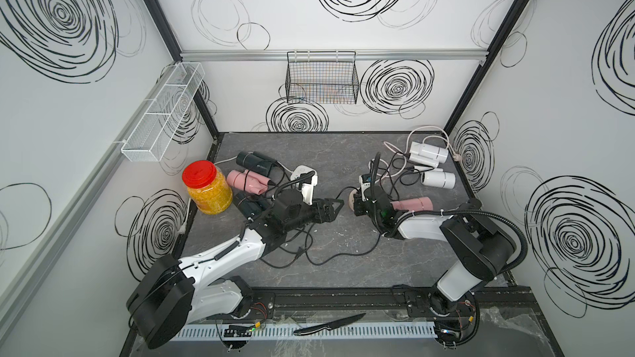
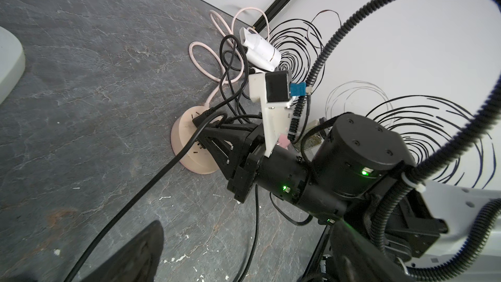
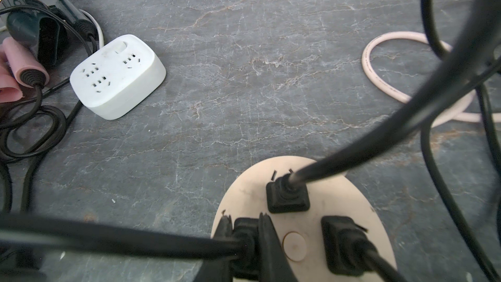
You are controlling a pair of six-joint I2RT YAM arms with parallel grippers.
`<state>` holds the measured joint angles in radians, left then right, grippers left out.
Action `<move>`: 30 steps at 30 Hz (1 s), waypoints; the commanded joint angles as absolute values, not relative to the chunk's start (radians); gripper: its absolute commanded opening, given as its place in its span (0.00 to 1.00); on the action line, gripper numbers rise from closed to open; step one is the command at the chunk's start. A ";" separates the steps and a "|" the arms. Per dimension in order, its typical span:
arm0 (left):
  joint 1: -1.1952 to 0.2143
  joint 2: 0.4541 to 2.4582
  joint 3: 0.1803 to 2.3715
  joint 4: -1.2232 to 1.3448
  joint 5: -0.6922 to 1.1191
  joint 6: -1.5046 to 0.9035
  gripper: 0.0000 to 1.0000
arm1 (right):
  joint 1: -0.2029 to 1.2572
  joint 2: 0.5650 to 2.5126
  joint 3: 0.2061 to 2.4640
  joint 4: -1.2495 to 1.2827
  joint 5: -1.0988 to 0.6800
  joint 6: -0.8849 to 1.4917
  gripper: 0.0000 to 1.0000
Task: Charge the blow dryers
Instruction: Insert the plug into the socket.
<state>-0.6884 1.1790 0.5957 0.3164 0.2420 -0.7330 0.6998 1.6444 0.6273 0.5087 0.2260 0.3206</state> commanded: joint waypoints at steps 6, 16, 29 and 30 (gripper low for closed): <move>-0.701 1.172 0.625 0.341 0.224 -0.709 0.99 | 0.736 1.657 0.556 0.459 0.284 0.323 0.16; -0.711 1.167 0.642 0.299 0.212 -0.692 0.99 | 0.793 1.712 0.566 0.481 0.410 0.305 0.16; -0.718 1.180 0.652 0.287 0.208 -0.684 0.99 | 0.669 1.634 0.484 0.565 0.117 0.428 0.17; -0.718 1.180 0.652 0.288 0.209 -0.684 0.99 | 0.670 1.637 0.491 0.545 0.127 0.422 0.17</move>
<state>-0.7128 1.1790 0.6174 0.2840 0.2192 -0.7021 0.6758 1.6321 0.5175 0.6502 0.1841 0.3920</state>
